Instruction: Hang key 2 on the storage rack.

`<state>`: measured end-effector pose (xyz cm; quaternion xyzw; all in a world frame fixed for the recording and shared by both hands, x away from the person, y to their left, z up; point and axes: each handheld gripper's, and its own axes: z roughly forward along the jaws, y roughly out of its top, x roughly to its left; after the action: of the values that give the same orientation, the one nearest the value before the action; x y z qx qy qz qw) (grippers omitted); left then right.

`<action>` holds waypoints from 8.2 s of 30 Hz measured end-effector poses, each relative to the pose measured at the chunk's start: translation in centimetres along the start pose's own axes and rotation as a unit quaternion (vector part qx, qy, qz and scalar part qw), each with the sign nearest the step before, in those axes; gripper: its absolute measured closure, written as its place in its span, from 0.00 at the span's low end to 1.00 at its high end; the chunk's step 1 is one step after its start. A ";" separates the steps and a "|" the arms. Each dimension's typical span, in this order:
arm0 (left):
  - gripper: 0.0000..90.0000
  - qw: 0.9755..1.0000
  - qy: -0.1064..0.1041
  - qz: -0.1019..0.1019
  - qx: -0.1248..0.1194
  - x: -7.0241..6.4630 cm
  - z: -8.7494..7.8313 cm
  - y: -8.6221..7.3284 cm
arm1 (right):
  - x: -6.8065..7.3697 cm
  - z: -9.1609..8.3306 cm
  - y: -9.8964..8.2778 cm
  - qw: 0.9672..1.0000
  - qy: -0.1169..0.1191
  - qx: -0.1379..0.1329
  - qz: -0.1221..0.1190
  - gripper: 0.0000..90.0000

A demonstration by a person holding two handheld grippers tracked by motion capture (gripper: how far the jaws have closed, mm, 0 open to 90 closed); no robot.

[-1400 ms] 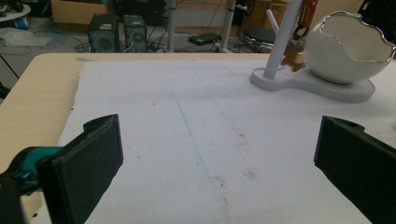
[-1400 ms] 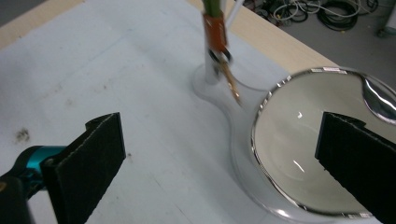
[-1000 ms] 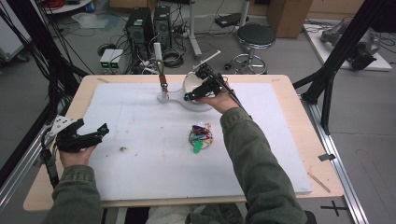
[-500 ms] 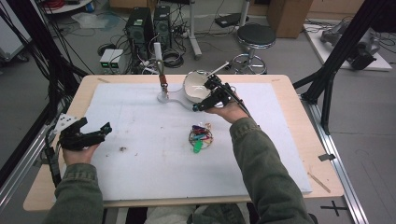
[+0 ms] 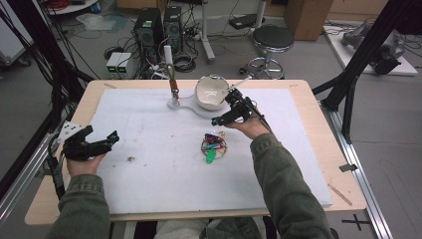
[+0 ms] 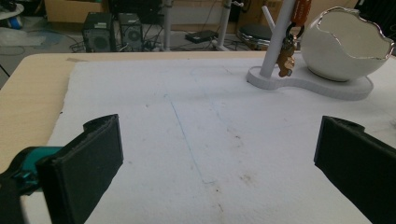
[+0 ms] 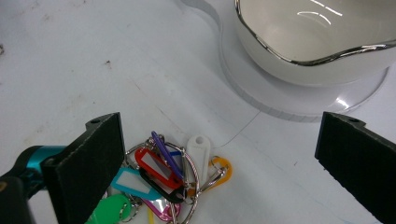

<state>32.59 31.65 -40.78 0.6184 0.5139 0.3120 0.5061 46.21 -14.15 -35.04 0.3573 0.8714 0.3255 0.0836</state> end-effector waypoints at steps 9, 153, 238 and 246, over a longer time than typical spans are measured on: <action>0.02 1.000 0.000 0.000 0.000 0.0 0.0 0.0 | 0.1 1.3 -0.7 1.000 0.013 0.010 0.001 0.01; 0.02 1.000 -0.010 0.008 -0.007 -1.0 -0.4 0.4 | 2.4 -11.0 3.3 0.984 0.112 -0.127 0.052 0.97; 0.02 0.976 -0.202 0.062 -0.059 -13.0 0.4 4.6 | 13.6 -7.9 9.9 0.973 0.169 -0.153 0.025 0.97; 0.46 0.975 -0.200 0.077 -0.052 -12.8 0.2 4.4 | 14.0 -7.9 9.9 0.973 0.173 -0.150 0.024 0.97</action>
<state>30.67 19.56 -34.91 0.6787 0.3363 0.2465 0.6046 38.64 -3.44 -21.54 0.2995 0.8051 0.5115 -0.0235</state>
